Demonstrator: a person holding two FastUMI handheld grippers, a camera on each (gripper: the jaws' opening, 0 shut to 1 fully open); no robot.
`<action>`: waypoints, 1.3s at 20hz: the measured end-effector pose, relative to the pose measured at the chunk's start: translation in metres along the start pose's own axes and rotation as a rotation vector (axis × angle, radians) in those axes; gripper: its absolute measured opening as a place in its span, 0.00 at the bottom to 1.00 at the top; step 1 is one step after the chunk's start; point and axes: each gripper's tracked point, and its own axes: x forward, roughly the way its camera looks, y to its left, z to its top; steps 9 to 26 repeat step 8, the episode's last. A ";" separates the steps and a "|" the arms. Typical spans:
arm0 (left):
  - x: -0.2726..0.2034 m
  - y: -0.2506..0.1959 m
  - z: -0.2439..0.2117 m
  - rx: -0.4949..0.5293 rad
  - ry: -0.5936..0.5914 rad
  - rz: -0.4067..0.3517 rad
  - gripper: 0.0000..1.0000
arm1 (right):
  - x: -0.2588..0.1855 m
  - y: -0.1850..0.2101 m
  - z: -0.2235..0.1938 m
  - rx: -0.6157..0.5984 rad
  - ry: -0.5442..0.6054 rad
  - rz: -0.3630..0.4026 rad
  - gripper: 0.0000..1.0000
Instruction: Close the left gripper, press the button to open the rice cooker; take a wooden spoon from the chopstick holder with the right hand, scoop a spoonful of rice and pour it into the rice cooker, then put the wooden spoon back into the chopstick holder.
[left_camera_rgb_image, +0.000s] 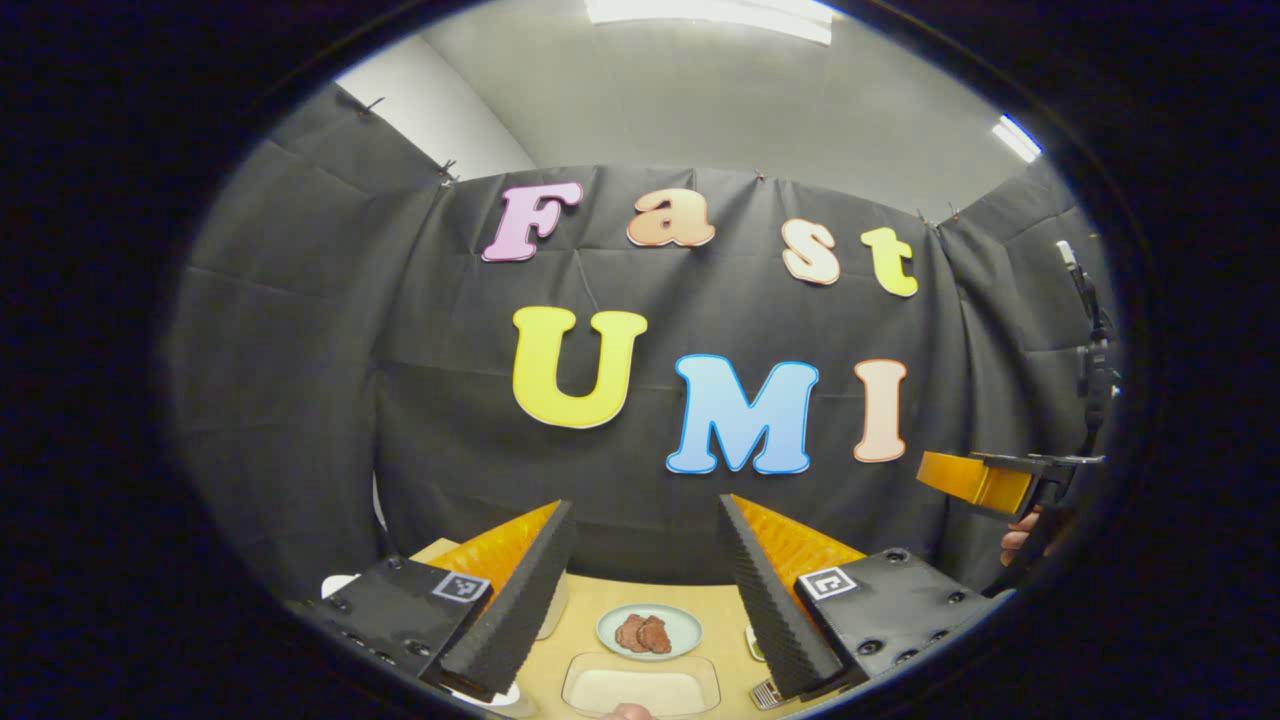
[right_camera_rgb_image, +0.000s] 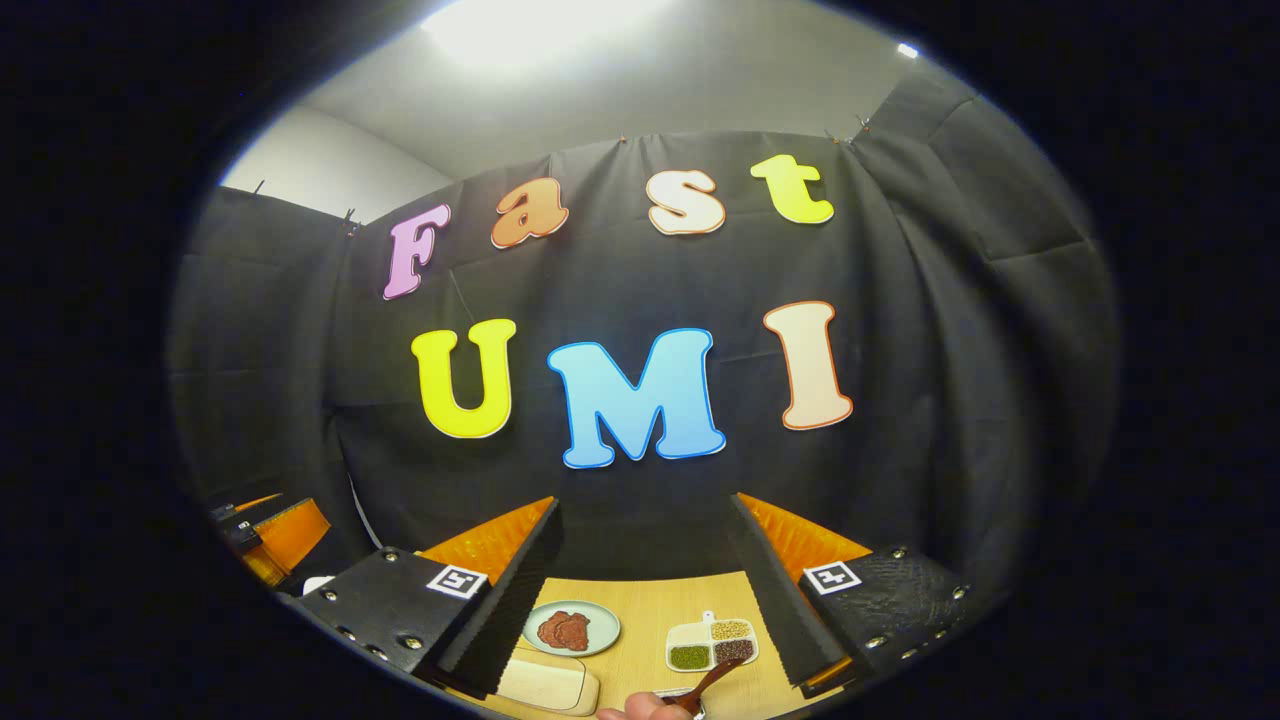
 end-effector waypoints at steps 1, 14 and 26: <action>-0.001 0.002 0.000 -0.008 0.006 0.003 0.99 | 0.000 0.001 -0.001 0.006 0.007 0.008 0.99; -0.007 0.014 0.004 -0.013 -0.002 0.037 0.99 | 0.009 0.010 0.000 -0.018 0.004 0.033 0.99; -0.007 0.014 0.004 -0.013 -0.002 0.037 0.99 | 0.009 0.010 0.000 -0.018 0.004 0.033 0.99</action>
